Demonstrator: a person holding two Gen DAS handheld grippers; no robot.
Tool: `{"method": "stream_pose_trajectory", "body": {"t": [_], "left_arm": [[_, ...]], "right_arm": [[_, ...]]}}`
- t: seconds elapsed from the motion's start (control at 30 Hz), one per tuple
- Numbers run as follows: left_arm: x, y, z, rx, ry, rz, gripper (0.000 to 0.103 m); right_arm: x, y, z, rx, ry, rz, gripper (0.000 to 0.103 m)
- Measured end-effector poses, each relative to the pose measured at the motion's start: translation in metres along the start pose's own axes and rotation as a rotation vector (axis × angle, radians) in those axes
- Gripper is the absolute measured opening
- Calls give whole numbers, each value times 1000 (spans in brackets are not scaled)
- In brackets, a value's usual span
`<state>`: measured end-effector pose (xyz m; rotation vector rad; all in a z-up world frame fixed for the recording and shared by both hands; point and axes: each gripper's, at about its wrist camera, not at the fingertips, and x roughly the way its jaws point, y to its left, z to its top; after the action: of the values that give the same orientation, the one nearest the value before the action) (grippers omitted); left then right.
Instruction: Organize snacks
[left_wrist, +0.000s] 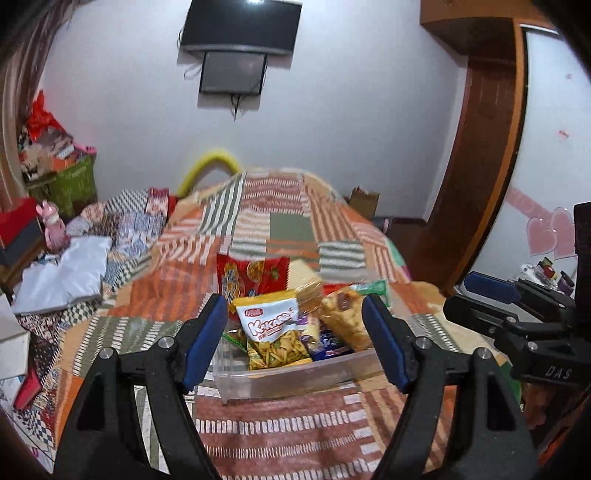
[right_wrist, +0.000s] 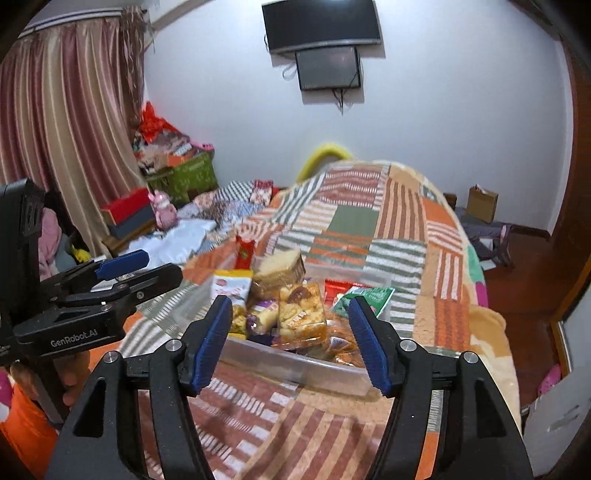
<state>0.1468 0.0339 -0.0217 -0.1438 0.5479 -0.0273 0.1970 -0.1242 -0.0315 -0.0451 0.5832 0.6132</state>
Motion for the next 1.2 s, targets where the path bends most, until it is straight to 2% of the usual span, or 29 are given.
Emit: {"method": "stream_pose_trajectory", "body": {"t": [0.07,0.27,0.4,0.53,1.2], "left_arm": [[-18,-6,1,11,-34,-5,75],[-60,-19,-4,39,-118,-5,84],[-80,-25,-9,61,-162,15,94],[-92,-28,-13,79,-188,19,100],[-104,-30,-21,76,-200,5,101]], "right_arm": [[-13,3,-1,0,-30,-2,69],[-38,10,-5,8,-80,12,71],[-53,16,-10,4,-127,0,85],[-63,20,-14,0,-151,4,86],[-69,23,-19,-13,-164,4,89]]}}
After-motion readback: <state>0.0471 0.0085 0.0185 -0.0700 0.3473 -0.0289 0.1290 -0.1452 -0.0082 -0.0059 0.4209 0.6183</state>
